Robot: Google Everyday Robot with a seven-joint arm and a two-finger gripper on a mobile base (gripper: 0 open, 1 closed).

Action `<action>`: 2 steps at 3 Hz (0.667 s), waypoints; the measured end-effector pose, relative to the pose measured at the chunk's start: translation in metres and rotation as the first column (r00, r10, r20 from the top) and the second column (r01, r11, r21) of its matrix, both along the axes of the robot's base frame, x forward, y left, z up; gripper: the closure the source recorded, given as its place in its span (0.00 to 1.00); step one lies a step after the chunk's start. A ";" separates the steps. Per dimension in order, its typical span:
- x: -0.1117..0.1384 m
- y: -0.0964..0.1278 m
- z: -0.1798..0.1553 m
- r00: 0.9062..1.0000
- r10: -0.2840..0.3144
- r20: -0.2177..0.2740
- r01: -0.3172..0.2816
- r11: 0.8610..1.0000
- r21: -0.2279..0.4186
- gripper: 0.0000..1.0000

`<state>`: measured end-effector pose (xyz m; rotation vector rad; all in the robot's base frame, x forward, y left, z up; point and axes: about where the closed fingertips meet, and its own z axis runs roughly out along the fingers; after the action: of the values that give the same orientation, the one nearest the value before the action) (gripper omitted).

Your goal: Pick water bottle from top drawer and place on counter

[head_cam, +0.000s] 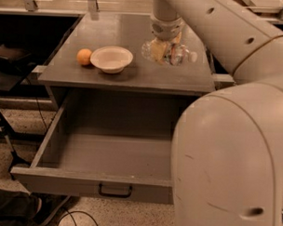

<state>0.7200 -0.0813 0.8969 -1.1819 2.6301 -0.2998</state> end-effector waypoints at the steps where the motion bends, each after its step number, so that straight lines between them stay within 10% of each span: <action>1: 0.009 0.002 -0.025 0.993 -0.113 -0.026 0.114 0.993 0.023 1.00; 2: 0.016 0.011 -0.040 0.985 -0.171 -0.033 0.173 0.984 0.045 0.86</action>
Offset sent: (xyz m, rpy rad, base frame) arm 0.0149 0.0214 -0.0538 0.0719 0.0443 -0.2468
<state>0.7355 -0.0702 0.8565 -0.9529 2.7535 -0.2507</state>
